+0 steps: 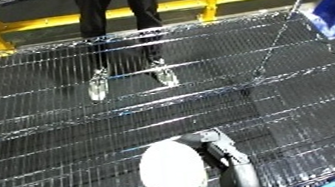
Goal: Pick up the object and place it into the box
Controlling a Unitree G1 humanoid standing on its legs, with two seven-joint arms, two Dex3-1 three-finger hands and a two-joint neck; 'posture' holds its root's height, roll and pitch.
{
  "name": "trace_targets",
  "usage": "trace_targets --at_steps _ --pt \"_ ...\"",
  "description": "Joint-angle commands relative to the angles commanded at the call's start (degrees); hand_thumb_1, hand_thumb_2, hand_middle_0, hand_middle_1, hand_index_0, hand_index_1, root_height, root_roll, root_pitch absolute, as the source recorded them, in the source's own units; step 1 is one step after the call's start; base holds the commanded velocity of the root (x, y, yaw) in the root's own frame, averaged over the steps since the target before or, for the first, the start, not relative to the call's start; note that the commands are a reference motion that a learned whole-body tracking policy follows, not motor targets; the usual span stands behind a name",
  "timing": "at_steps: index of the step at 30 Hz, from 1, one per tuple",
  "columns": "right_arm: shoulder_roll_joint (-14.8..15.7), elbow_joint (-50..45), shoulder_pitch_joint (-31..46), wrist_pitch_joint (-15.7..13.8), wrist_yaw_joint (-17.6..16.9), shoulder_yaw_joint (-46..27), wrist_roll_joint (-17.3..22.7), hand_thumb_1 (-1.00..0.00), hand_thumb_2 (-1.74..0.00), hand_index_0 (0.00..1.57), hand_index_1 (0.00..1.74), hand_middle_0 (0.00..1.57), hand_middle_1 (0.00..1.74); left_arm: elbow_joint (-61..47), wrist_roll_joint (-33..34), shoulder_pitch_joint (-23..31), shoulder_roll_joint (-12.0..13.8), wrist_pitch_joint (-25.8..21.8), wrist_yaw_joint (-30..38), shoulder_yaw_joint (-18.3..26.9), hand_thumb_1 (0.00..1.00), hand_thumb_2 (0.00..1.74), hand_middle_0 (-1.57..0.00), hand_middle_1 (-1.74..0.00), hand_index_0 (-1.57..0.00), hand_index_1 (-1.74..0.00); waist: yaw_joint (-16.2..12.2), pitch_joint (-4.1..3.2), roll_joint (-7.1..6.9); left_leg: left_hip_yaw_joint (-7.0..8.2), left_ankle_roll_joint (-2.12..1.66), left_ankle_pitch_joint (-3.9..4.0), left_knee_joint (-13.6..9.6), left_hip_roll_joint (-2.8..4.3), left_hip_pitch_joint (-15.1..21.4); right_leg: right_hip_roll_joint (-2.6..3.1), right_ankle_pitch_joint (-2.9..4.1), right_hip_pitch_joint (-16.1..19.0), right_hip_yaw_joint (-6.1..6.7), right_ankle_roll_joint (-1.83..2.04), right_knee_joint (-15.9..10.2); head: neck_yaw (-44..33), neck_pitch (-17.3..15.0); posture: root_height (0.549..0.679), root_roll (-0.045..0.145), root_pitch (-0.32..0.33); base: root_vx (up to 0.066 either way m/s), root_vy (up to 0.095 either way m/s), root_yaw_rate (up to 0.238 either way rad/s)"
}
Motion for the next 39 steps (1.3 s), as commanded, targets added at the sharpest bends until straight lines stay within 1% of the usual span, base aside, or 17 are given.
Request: trace_targets --at_steps 4,8,13,17,21,24,26,29,32,35,39 --pt "0.8 -1.6 3.5 -1.4 -0.6 -2.3 0.7 -0.85 -1.48 1.33 1.48 1.33 1.48 0.4 0.4 -0.4 -0.3 0.3 0.3 0.7 1.00 1.74 -1.57 -1.74 -1.57 -1.74 -1.8 0.00 -0.43 0.60 -0.26 0.06 -1.2 0.84 2.8 0.14 0.32 2.5 0.67 0.12 -1.6 0.8 -1.0 0.652 0.045 0.090 -0.045 -0.001 -0.191" --pt "1.2 -2.7 7.4 -2.9 -1.8 -4.6 1.4 -0.85 -1.48 1.33 1.48 1.33 1.48 0.6 0.5 -0.4 -0.5 0.8 0.1 1.4 1.00 1.74 -1.57 -1.74 -1.57 -1.74 -3.3 0.00 -0.61 1.36 -0.55 0.11 -2.4 1.58 5.4 -0.02 0.60 4.9 1.19 0.29 -3.1 3.0 -2.1 0.655 0.048 0.071 -0.042 0.007 -0.193" --pt "1.1 -3.5 12.3 -3.8 -3.7 -7.5 1.4 -0.85 -1.48 1.33 1.48 1.33 1.48 0.6 0.8 0.0 -1.2 0.5 0.0 2.2 1.00 1.74 -1.57 -1.74 -1.57 -1.74 -5.4 0.00 -0.51 2.52 -0.87 0.17 -3.6 2.16 7.7 -0.23 1.06 6.8 2.02 0.44 -4.9 7.1 -4.0 0.659 0.055 0.057 -0.055 0.048 -0.184" --pt "0.1 -2.6 15.5 -4.5 -4.5 -10.0 2.6 -0.85 -1.48 1.33 1.48 1.33 1.48 1.1 0.2 0.4 -1.7 -0.6 0.2 2.4 1.00 1.74 -1.57 -1.74 -1.57 -1.74 -7.0 -0.03 0.12 3.41 -1.13 0.27 -4.6 2.55 9.3 -0.38 1.37 7.7 2.69 0.73 -5.8 10.9 -4.1 0.660 0.058 0.050 -0.026 0.085 -0.189" --pt "-1.0 -1.7 18.4 -3.9 -6.2 -12.2 1.6 -0.85 -1.48 1.33 1.48 1.33 1.48 1.8 -0.2 0.7 -2.4 -1.8 -0.3 2.5 1.00 1.74 -1.57 -1.74 -1.57 -1.74 -8.7 -0.09 1.05 4.42 -1.27 0.77 -6.3 2.63 10.3 -0.25 1.44 7.8 3.33 0.93 -6.5 14.2 -2.7 0.661 0.060 0.056 -0.043 0.090 -0.192" --pt "-1.6 -0.9 20.7 -4.3 -6.3 -13.8 3.5 -0.85 -1.48 1.33 1.48 1.33 1.48 2.0 -0.4 1.1 -2.7 -2.4 -0.6 2.8 1.00 1.74 -1.57 -1.74 -1.57 -1.74 -9.9 -0.10 1.84 5.16 -1.27 1.12 -7.3 2.52 10.8 -0.10 1.45 7.6 3.78 1.02 -6.8 16.8 -2.9 0.661 0.062 0.063 -0.048 0.087 -0.153" --pt "-1.8 -0.2 22.0 -5.0 -6.3 -14.7 5.2 -0.85 -1.48 1.33 1.48 1.33 1.48 2.1 -0.5 1.2 -2.9 -2.6 -0.8 3.0 1.00 1.74 -1.57 -1.74 -1.57 -1.74 -10.7 -0.10 2.35 5.68 -1.29 1.21 -7.8 2.43 11.0 -0.03 1.49 7.4 4.04 1.06 -7.0 19.2 -2.7 0.662 0.064 0.066 -0.048 0.083 -0.123" --pt "-1.6 1.3 23.3 -6.3 -6.2 -15.9 8.4 -0.85 -1.48 1.33 1.48 1.33 1.48 2.7 -0.7 1.2 -3.1 -2.8 -1.1 3.1 1.00 1.74 -1.57 -1.74 -1.57 -1.74 -11.8 -0.12 3.01 6.41 -1.34 0.98 -7.8 2.33 11.5 0.04 1.50 7.3 4.41 1.08 -7.0 22.7 -2.4 0.662 0.067 0.068 -0.030 0.070 -0.110" --pt "-1.4 3.3 24.1 -7.5 -5.9 -17.0 11.6 -0.85 -1.48 1.33 1.48 1.33 1.48 3.3 -1.1 1.0 -3.3 -3.2 -1.0 3.0 1.00 1.74 -1.57 -1.74 -1.57 -1.74 -12.9 -0.19 3.54 7.15 -1.39 0.66 -7.8 2.32 11.8 -0.02 1.60 7.2 4.65 1.13 -7.2 25.4 -3.1 0.662 0.071 0.070 -0.018 0.072 -0.159" --pt "-1.5 5.8 24.8 -8.0 -5.8 -18.2 14.1 -0.85 -1.48 1.33 1.48 1.33 1.48 4.0 -1.5 0.6 -3.4 -3.5 -0.9 2.8 1.00 1.74 -1.57 -1.74 -1.57 -1.74 -13.9 -0.35 4.05 7.86 -1.43 0.36 -7.8 2.35 12.2 -0.04 1.74 7.0 4.88 1.24 -7.4 28.1 -3.0 0.663 0.072 0.071 0.009 0.067 -0.178" --pt "-2.0 10.1 25.2 -8.9 -5.3 -19.8 17.6 -0.85 -1.48 1.33 1.48 1.33 1.48 4.3 -2.0 0.0 -3.6 -3.7 -0.3 2.5 1.00 1.74 -1.57 -1.74 -1.57 -1.74 -15.0 -0.48 4.83 8.61 -1.54 0.02 -7.6 2.22 12.2 -0.10 2.10 6.6 5.22 1.31 -8.0 30.5 -3.7 0.663 0.077 0.076 0.003 0.059 -0.158"
